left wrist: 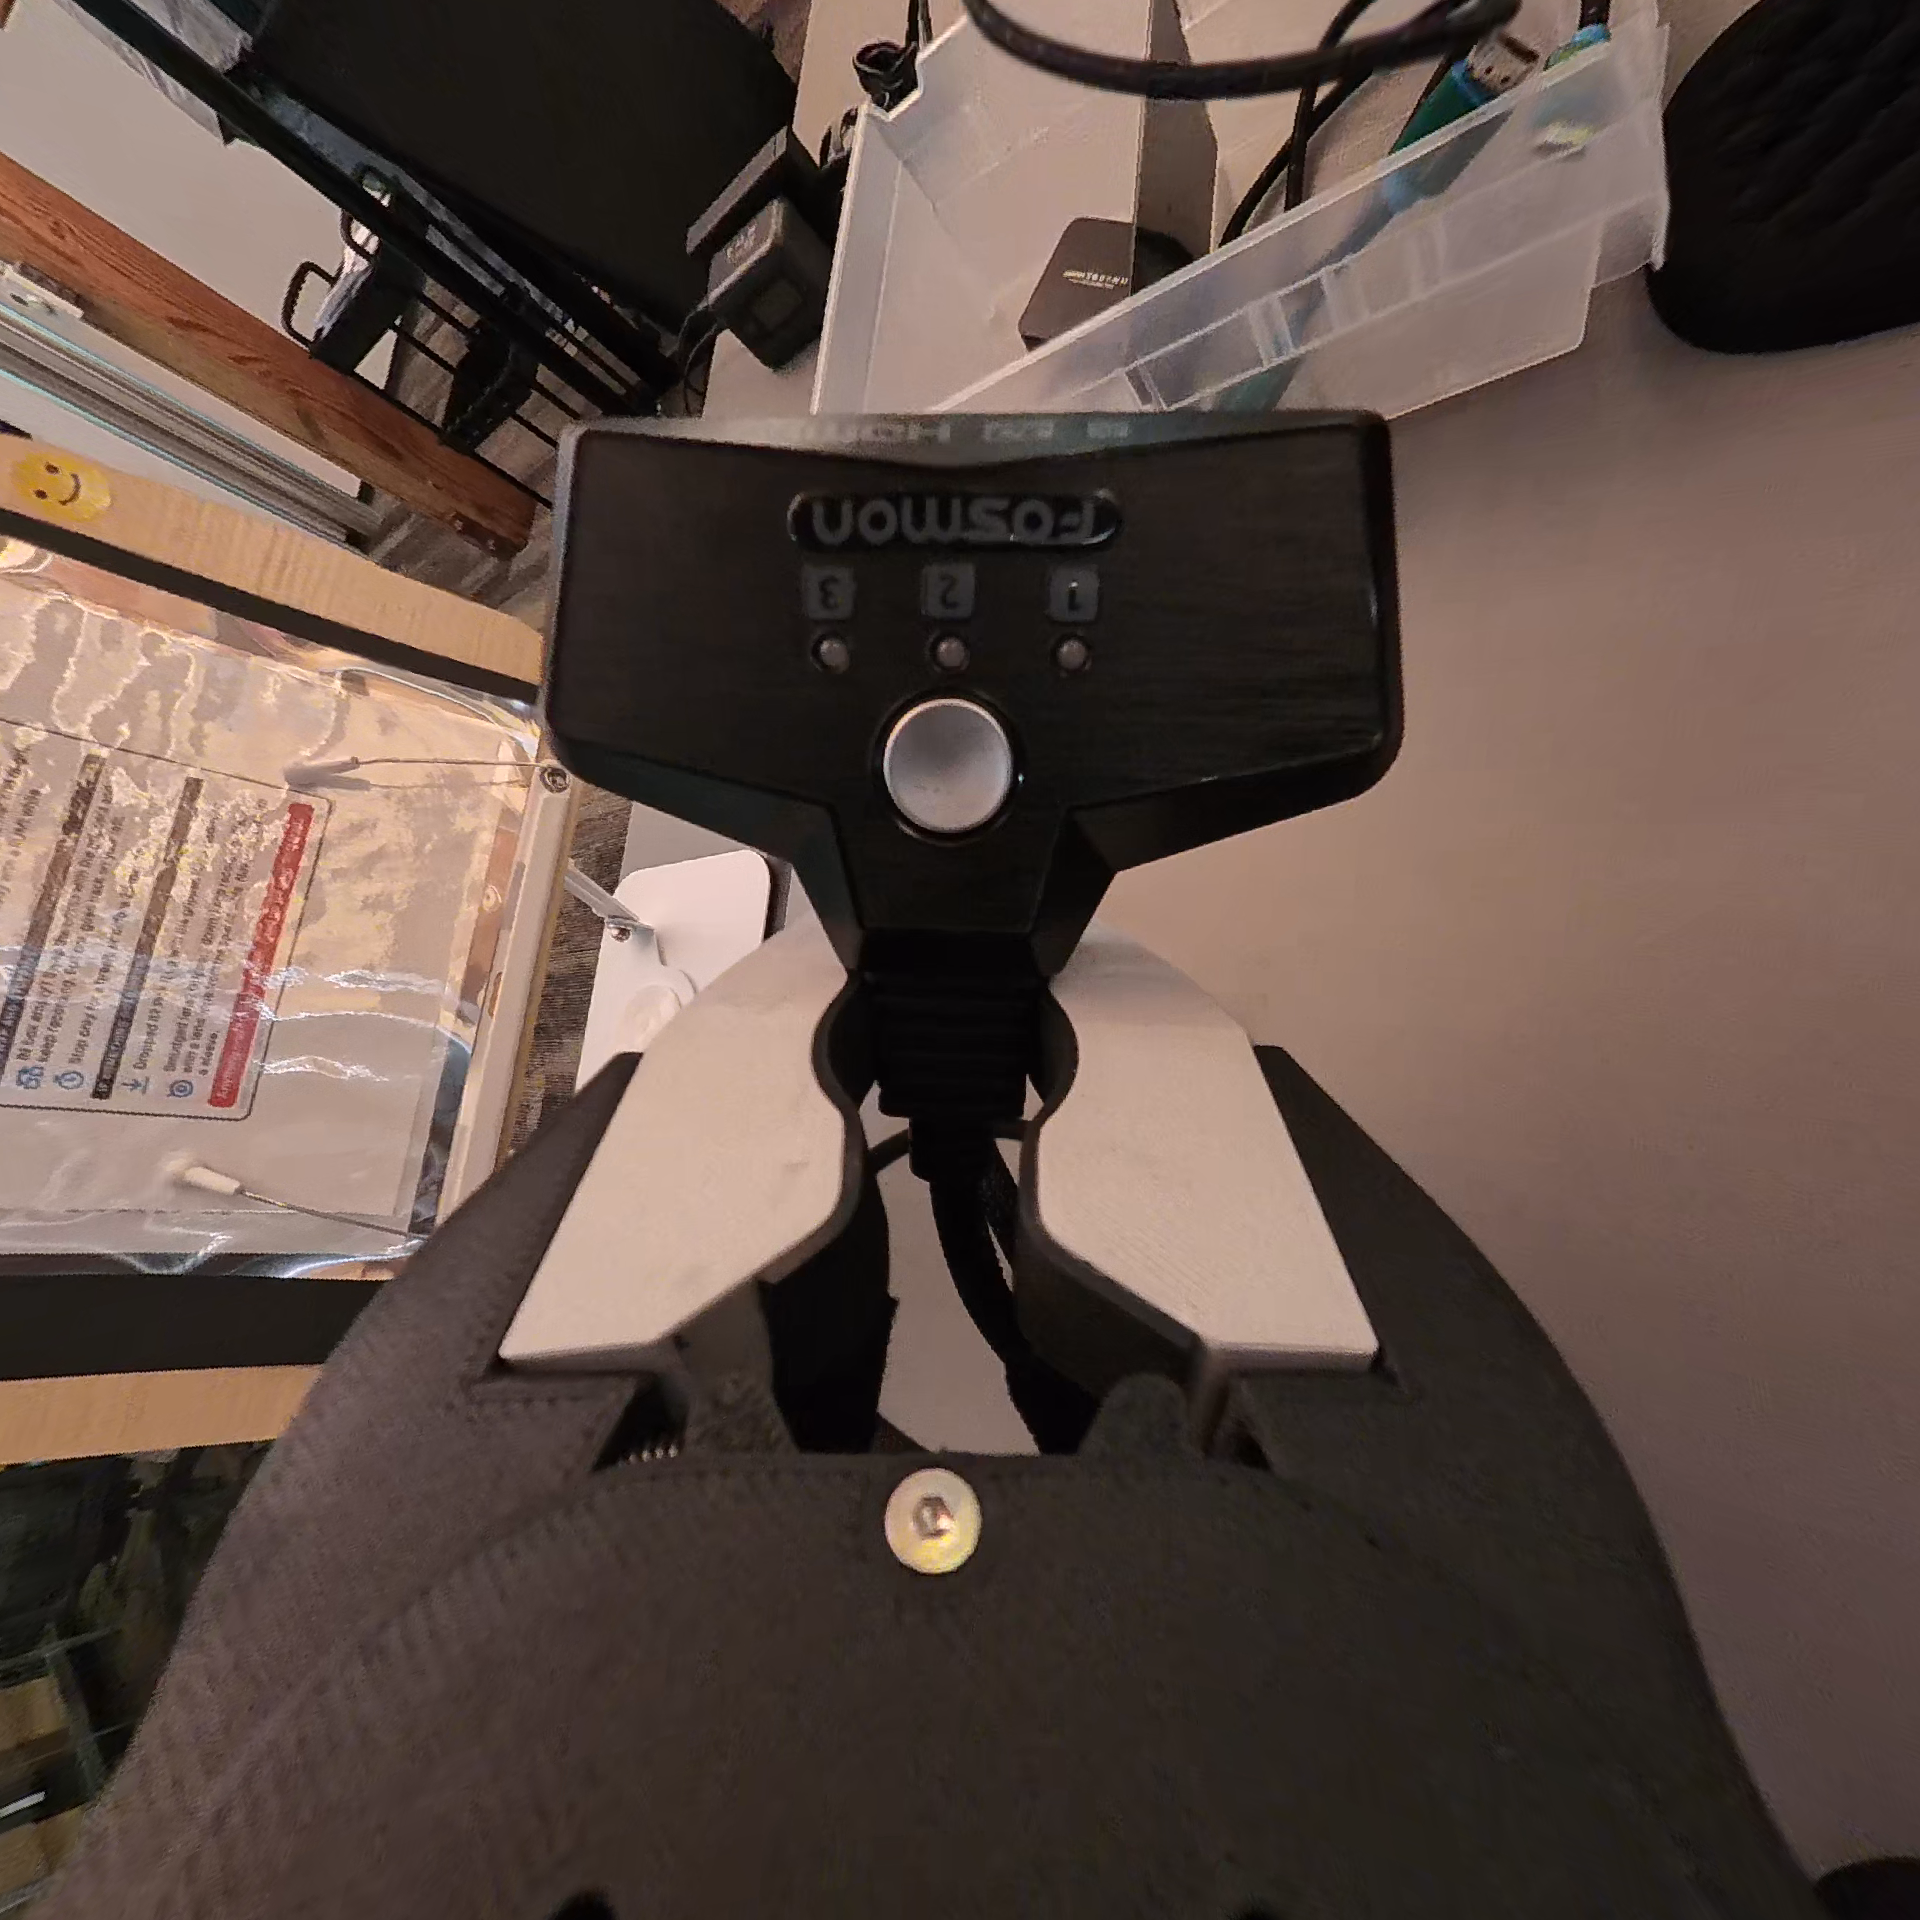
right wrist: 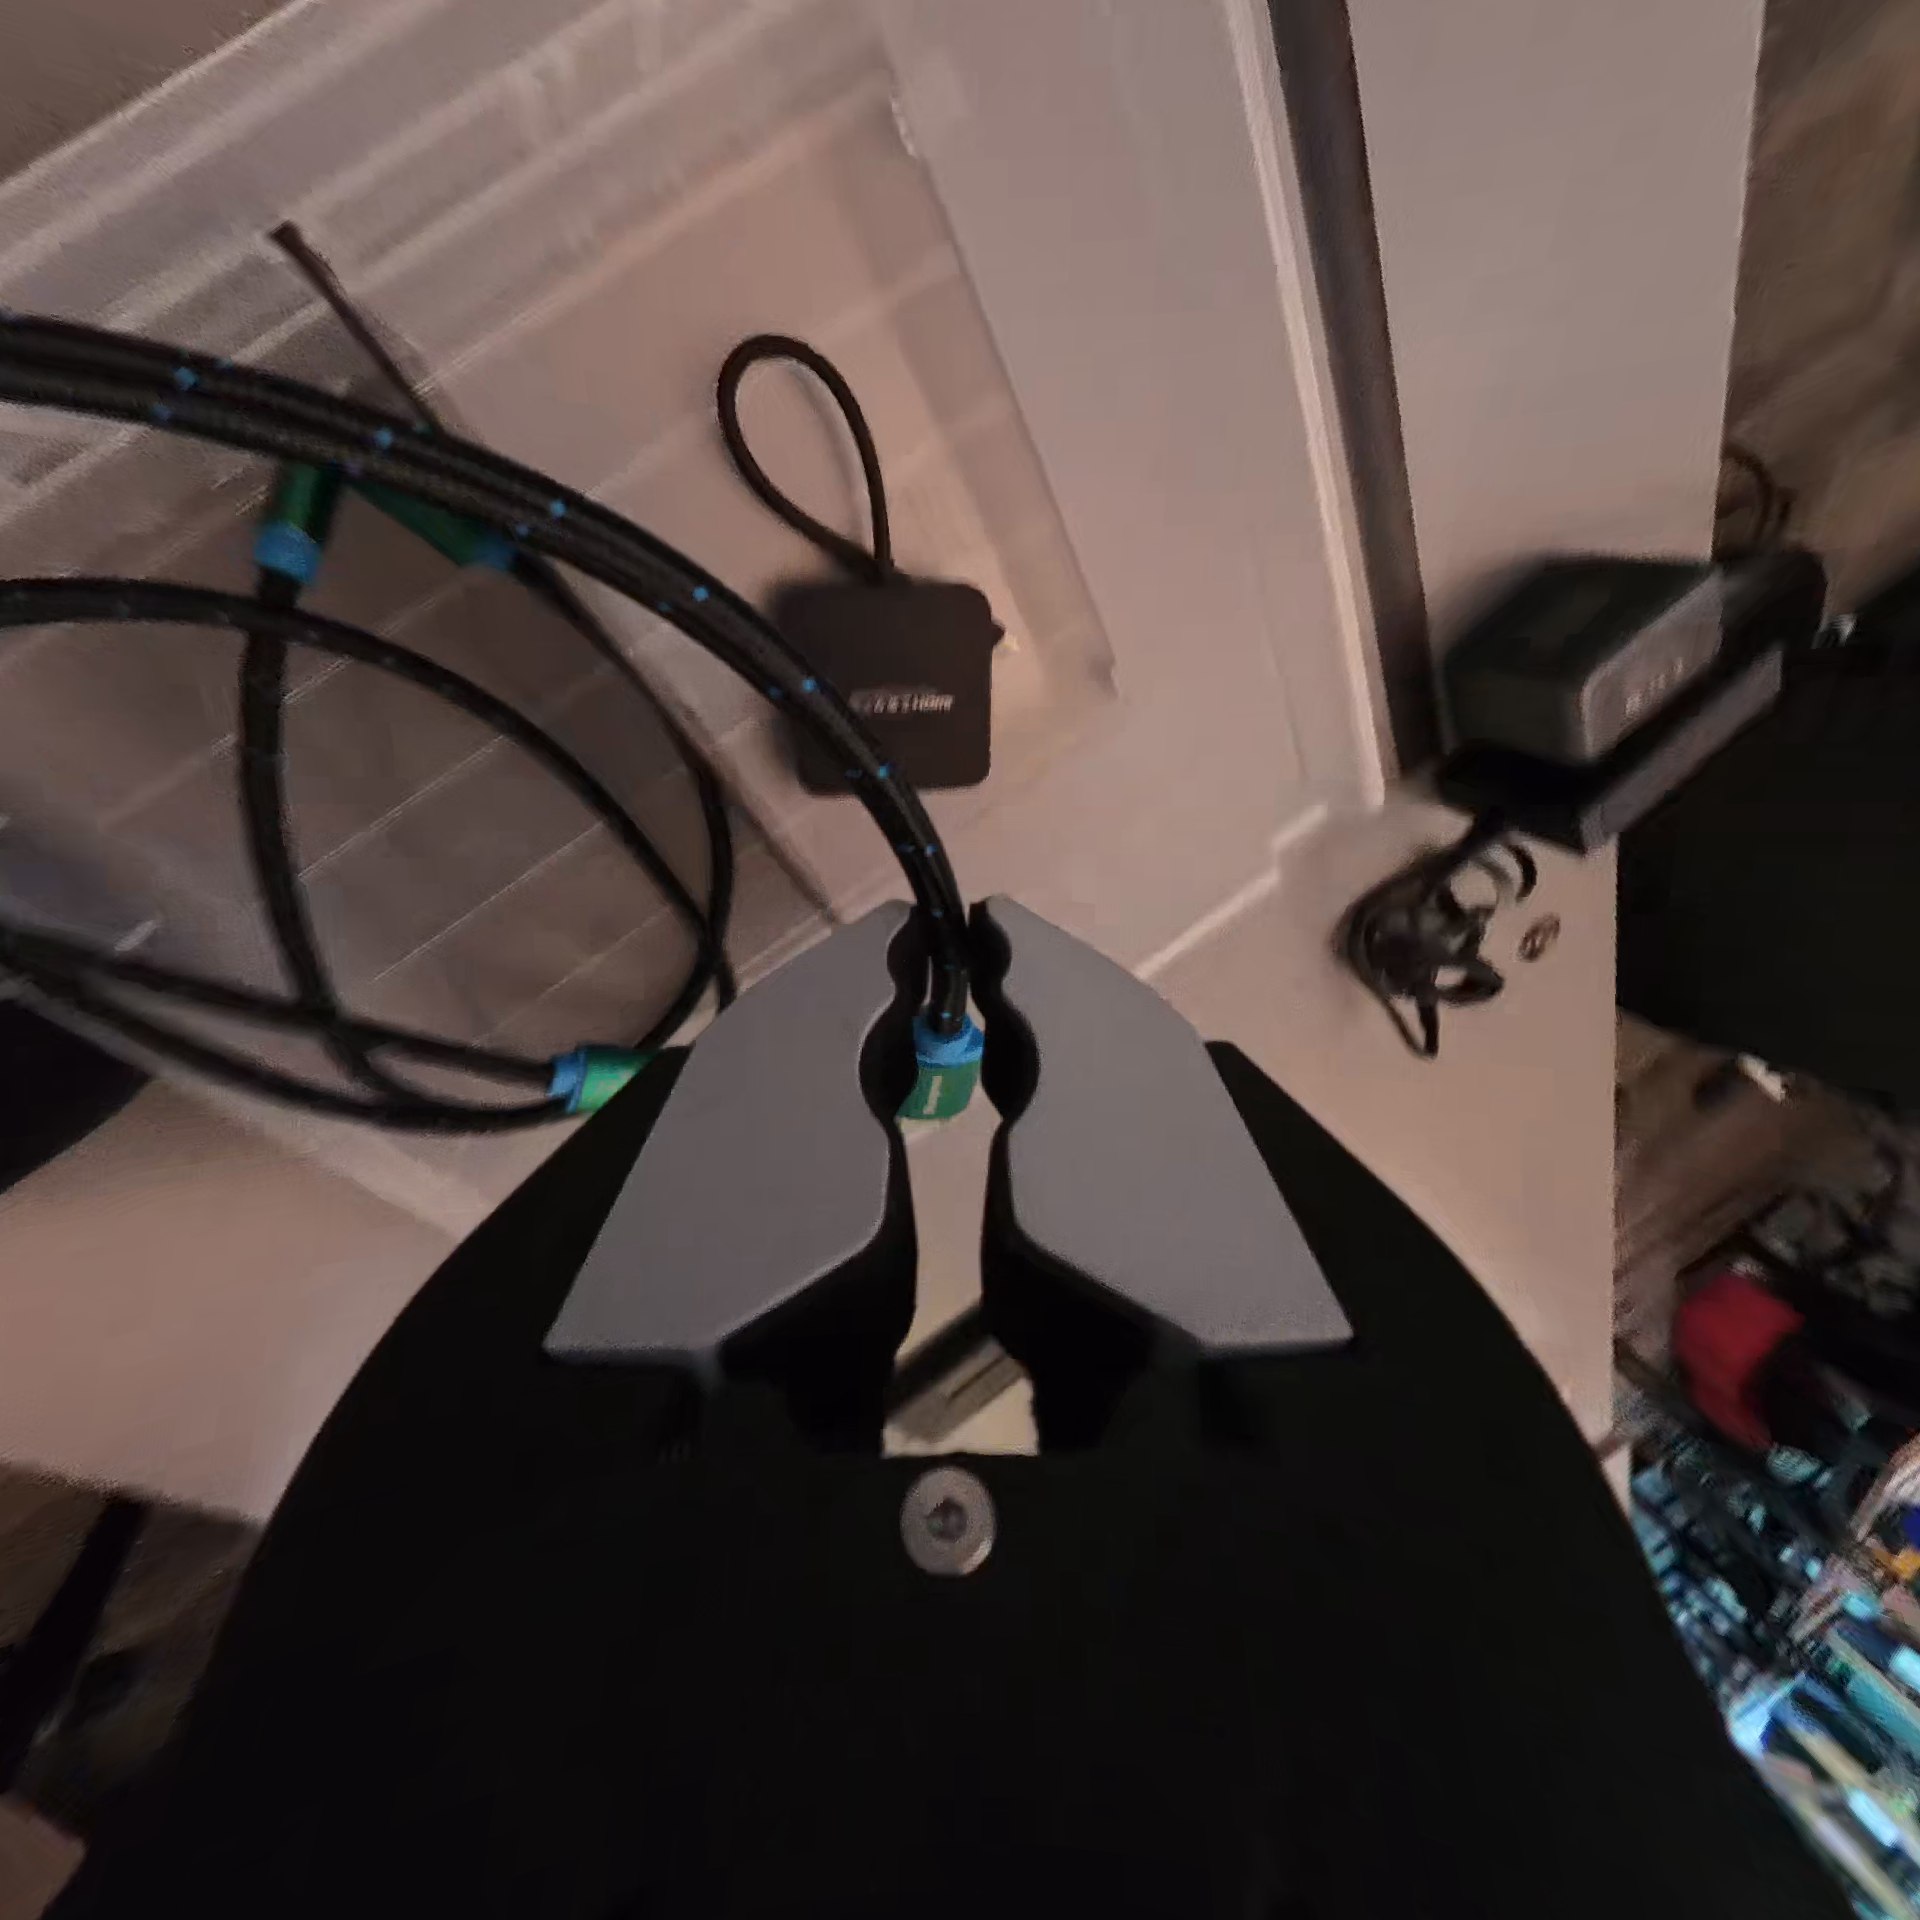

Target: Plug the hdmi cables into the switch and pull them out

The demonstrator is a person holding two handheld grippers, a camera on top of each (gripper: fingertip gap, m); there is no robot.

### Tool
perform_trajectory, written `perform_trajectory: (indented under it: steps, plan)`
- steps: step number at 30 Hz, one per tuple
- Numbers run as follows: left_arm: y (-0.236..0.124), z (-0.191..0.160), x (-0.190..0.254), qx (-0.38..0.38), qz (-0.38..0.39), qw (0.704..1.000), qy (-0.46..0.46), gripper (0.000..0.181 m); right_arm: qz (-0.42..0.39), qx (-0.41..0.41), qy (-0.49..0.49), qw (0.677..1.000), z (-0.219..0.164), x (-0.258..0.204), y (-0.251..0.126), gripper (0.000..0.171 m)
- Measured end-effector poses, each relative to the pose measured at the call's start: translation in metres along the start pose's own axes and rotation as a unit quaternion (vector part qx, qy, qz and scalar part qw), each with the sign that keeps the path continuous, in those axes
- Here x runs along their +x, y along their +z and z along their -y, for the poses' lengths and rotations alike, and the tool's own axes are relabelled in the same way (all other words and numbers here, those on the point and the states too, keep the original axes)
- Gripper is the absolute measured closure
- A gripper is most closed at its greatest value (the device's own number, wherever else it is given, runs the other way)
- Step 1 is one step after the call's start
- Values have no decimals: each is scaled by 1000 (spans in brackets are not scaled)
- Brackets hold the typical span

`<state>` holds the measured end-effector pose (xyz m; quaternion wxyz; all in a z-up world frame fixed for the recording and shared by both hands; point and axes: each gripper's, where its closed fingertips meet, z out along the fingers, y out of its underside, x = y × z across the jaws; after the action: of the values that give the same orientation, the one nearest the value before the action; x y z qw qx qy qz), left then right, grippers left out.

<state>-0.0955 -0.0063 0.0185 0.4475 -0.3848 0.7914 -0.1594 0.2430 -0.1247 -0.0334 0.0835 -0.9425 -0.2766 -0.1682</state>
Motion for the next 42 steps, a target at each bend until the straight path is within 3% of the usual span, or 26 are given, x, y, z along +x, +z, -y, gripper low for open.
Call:
perform_trajectory:
  steps: [5,13,18,25,29,32,35,37,40,42]
  plan:
    - [-2,5,3,-1,4,1000,9,155,54,-145,83,985,-39,-42,-22,163]
    - [-9,15,8,12,3,1000,15,155,170,-214,194,942,-60,-92,51,163]
    - [-13,17,6,18,8,1000,17,155,161,-199,243,935,-62,-94,77,162]
    - [-16,19,4,23,8,1000,16,155,103,-204,270,935,-79,-72,71,162]
    - [-17,20,4,24,10,1000,18,155,109,-173,265,942,-68,-72,66,143]
    - [-17,20,4,24,12,999,18,155,123,-147,264,945,-62,-74,57,138]
    - [-18,21,2,25,16,999,18,155,92,-96,277,952,-52,-63,34,139]
    - [-17,21,1,23,20,999,19,155,74,-5,283,956,-23,-57,8,144]
    - [-12,17,-5,5,47,999,27,155,51,227,239,943,58,-56,-54,144]
    - [-9,14,-11,-16,75,996,35,155,84,409,190,889,120,-80,-112,134]
